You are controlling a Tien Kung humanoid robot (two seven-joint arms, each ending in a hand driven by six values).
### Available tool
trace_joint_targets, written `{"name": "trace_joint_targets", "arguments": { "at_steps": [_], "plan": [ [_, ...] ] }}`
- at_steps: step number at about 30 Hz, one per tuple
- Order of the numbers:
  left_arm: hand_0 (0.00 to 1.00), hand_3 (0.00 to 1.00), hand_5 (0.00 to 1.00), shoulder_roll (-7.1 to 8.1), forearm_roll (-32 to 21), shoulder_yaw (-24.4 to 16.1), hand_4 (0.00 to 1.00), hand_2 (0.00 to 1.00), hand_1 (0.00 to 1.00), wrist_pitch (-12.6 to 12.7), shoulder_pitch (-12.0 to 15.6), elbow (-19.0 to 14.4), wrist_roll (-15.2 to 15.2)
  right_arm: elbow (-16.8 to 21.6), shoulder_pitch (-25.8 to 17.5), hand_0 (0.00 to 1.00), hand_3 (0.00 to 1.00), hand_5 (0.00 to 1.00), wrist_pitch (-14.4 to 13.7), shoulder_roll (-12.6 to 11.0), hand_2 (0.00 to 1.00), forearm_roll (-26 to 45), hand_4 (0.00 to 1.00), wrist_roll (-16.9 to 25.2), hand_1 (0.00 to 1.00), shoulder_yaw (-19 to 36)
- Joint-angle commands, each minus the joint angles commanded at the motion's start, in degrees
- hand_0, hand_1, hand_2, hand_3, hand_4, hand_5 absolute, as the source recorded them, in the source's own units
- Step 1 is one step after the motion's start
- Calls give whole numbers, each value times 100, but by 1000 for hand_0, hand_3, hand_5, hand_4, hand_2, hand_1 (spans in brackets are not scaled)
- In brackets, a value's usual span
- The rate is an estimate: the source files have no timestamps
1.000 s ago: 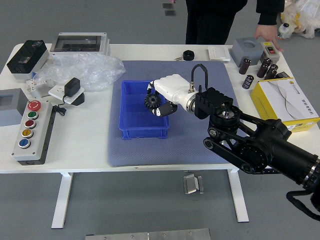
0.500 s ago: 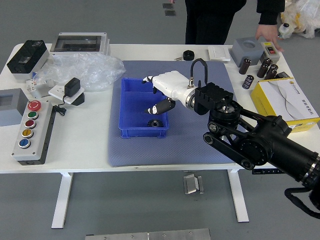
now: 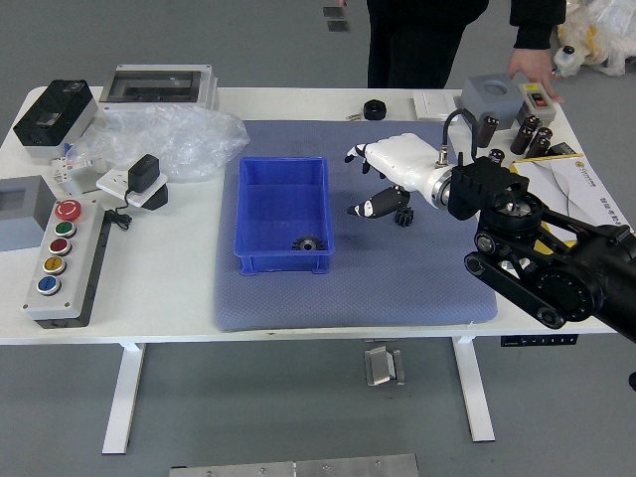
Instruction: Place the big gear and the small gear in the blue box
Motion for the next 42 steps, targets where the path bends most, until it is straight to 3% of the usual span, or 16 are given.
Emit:
{"name": "trace_joint_targets", "arguments": {
  "at_steps": [5,12,26,42],
  "plan": [
    [886,855,301,-9,0,-4,734,847,876,-1,1,0,5,-368,-49,475,691,401,-67,-153,579,131,808,326,473,-146],
    [886,855,304,-27,-6,1,734,846,876,-1,-11,0,-5,-908,-19,473,668,392,-226,-153,563,240,794,722,465,-354],
    [886,854,302,-49,-11,6,734,846,876,-2,-25,0,-5,-1666,142,454,651,342,-528,78,544,374,742,1065,442,-555],
    [886,854,302,-84,-1,10,734,846,876,-6,-34,0,-3,-2284,260,461,649,333,-610,352,544,431,733,1235,445,-579]
  ]
}}
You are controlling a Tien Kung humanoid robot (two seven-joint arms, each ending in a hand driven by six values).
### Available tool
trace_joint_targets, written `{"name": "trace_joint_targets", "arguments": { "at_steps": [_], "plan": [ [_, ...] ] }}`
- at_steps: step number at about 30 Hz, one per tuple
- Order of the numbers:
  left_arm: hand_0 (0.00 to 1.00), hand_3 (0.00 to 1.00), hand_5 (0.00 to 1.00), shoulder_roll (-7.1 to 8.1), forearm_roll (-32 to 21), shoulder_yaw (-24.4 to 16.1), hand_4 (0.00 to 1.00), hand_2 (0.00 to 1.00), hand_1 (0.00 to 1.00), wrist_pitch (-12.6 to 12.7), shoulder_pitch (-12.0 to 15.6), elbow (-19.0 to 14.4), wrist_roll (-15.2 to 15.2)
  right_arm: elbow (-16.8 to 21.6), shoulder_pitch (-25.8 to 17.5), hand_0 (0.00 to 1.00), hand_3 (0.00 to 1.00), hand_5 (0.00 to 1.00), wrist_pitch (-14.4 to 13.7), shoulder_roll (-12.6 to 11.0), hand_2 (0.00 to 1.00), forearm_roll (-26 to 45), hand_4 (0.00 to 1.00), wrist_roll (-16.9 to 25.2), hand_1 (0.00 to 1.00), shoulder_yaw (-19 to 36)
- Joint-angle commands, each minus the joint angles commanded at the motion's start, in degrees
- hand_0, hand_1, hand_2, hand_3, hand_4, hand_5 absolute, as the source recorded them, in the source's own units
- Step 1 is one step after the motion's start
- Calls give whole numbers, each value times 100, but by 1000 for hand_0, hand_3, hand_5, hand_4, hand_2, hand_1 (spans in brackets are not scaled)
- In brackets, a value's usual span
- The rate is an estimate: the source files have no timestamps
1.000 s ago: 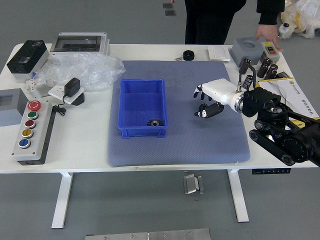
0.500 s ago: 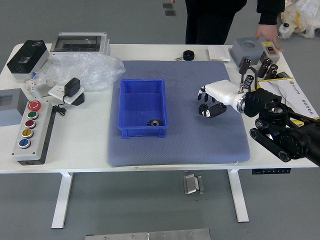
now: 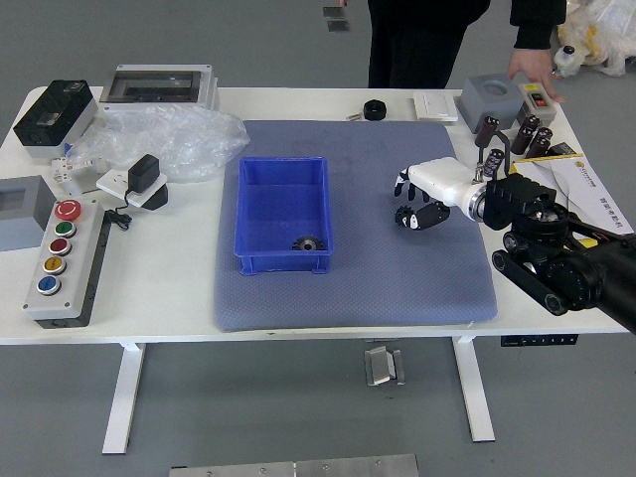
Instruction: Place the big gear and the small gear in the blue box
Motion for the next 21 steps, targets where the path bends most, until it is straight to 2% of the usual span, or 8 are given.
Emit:
{"name": "trace_joint_targets", "arguments": {
  "at_steps": [21],
  "plan": [
    [886,854,304,-20,0,25,734,846,876,-4,-1,0,0,-548,15,464,654,283,-84,227,548,137,697,131,443,-72]
  ]
}}
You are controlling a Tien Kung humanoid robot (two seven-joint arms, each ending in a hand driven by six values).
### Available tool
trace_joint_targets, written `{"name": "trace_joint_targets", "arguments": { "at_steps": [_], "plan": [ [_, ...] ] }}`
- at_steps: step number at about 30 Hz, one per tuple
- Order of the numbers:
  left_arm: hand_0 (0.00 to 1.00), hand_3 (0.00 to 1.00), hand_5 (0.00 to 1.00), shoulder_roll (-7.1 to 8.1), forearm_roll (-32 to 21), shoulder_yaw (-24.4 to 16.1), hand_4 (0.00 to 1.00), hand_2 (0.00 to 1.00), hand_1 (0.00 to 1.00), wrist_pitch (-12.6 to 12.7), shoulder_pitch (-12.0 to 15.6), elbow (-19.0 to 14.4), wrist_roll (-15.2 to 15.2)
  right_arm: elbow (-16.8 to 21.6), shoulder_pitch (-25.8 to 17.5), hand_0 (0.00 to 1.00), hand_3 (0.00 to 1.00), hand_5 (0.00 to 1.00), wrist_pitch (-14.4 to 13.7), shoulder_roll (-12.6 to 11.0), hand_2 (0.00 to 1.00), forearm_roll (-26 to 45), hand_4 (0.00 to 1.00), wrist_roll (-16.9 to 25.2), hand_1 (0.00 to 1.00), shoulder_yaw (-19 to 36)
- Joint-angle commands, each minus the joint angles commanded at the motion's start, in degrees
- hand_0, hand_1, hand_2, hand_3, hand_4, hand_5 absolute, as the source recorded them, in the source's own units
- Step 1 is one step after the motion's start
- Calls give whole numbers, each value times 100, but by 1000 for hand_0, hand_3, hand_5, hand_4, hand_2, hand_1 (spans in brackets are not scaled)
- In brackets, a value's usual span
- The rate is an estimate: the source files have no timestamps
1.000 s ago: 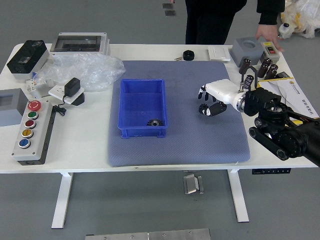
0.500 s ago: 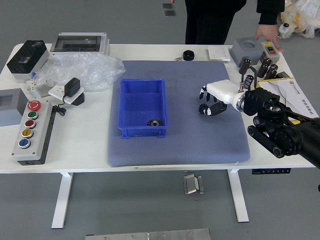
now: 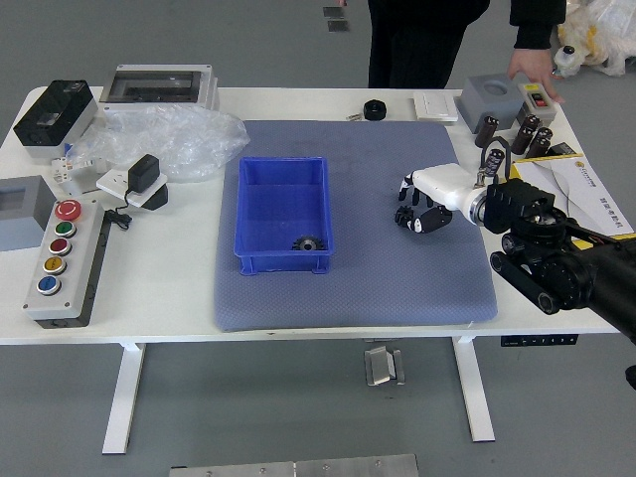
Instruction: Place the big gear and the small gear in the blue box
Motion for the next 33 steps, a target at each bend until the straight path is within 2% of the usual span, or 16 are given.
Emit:
{"name": "trace_joint_targets", "arguments": {
  "at_steps": [19,20,25,26,33],
  "plan": [
    [886,853,306,9,5,13,734,846,876,-3,7,0,-1,-49,-78,462,641,279,-158,83,497,40,652,-58,407,-91],
    [886,853,306,10,6,12,734,846,875,-3,7,0,-1,-50,-79,505,626,305,-170,84,475,42,584,-61,385,-93],
    [886,853,306,18,3,11,734,846,875,-2,5,0,-1,-49,-77,505,626,305,-220,80,475,63,584,-65,385,-97],
    [886,853,306,18,3,10,734,847,875,-2,5,0,-1,-49,-76,495,584,374,-226,79,458,65,507,-67,374,-97],
    [886,853,307,16,3,5,734,847,875,-3,5,0,-4,-57,-76,494,568,364,-240,75,455,75,514,-68,371,-118]
  ]
}}
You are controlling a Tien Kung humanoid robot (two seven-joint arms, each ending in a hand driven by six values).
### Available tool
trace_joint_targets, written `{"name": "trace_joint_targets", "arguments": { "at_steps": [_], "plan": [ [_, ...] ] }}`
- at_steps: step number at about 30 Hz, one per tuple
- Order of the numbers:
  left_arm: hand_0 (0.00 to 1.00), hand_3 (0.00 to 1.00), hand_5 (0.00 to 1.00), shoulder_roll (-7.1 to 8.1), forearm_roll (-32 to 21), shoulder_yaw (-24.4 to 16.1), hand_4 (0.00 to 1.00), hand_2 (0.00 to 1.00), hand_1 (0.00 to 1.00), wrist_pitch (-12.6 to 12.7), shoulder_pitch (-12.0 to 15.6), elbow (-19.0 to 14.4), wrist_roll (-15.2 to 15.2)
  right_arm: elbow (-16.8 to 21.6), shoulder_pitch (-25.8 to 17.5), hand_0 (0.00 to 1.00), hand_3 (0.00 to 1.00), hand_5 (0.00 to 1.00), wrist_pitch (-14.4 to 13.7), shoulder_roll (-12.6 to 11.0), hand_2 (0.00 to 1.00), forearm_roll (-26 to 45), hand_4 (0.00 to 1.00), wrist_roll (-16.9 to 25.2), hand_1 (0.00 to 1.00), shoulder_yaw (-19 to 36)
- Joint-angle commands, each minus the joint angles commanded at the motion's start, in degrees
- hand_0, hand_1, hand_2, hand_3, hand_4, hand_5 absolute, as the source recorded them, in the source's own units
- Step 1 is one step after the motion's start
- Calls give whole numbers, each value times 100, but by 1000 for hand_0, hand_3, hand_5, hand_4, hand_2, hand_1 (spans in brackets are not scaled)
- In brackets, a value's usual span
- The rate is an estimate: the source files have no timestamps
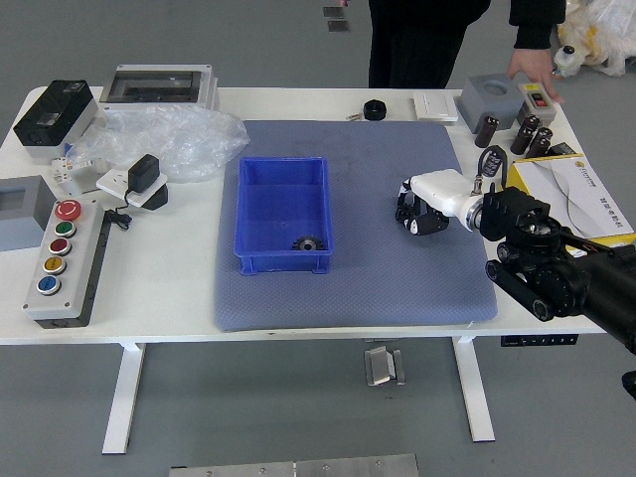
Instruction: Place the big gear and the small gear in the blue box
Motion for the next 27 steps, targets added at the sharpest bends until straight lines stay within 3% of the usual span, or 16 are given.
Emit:
{"name": "trace_joint_targets", "arguments": {
  "at_steps": [15,27],
  "plan": [
    [886,853,307,5,2,-15,734,847,875,1,-4,0,-3,33,2,506,566,332,-14,-29,454,-12,532,5,372,14],
    [887,852,307,22,-2,-29,734,847,875,3,8,0,-5,292,57,508,563,318,20,-264,455,-103,531,-55,371,190]
  ]
}}
